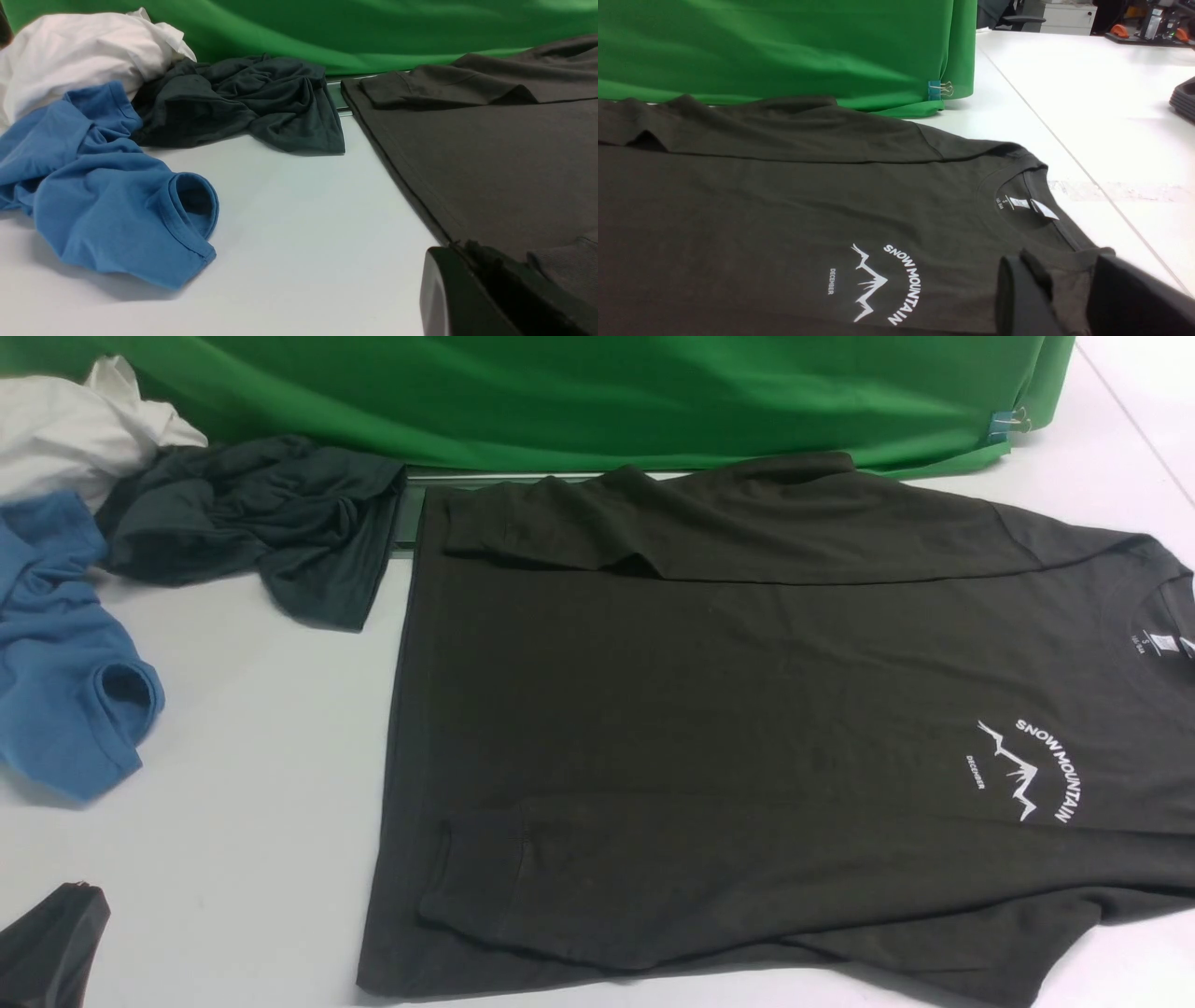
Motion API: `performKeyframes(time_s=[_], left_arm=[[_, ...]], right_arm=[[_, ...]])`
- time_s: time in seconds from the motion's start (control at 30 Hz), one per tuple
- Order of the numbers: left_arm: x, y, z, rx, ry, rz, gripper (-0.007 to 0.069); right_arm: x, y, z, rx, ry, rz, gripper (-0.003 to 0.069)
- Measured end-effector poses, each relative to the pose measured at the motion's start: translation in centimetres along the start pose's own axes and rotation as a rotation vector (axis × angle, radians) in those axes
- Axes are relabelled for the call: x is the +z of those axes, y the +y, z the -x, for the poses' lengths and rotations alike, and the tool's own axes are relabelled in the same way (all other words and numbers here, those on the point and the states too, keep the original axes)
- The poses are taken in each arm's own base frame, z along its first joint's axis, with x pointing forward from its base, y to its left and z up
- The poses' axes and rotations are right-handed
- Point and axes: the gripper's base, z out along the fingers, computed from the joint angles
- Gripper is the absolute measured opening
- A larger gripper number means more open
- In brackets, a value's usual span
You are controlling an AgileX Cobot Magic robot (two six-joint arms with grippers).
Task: Fold a long-sleeved shirt on a white desktop.
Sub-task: 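Grasp the left edge of the dark T-shirt lying flat on the table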
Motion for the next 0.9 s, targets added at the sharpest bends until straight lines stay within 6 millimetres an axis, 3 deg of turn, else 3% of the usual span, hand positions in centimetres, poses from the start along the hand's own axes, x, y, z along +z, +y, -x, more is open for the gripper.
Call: performKeyframes(time_s=[0.27, 0.5, 0.9], left_arm=[[0.0, 0.0, 0.0, 0.0, 0.0, 0.0, 0.002], [0.0, 0.0, 0.0, 0.0, 0.0, 0.0, 0.002], [0.0, 0.1, 0.4, 0.013, -0.043, 0.007, 0.002]], right_arm=[[0.0, 0.0, 0.1, 0.0, -0.01, 0.0, 0.024], [-0.1, 0.0, 1.5, 0.007, -0.169, 0.003, 0.024], [-0.5, 0.0, 2.9, 0.378, -0.319, 0.067, 0.024]])
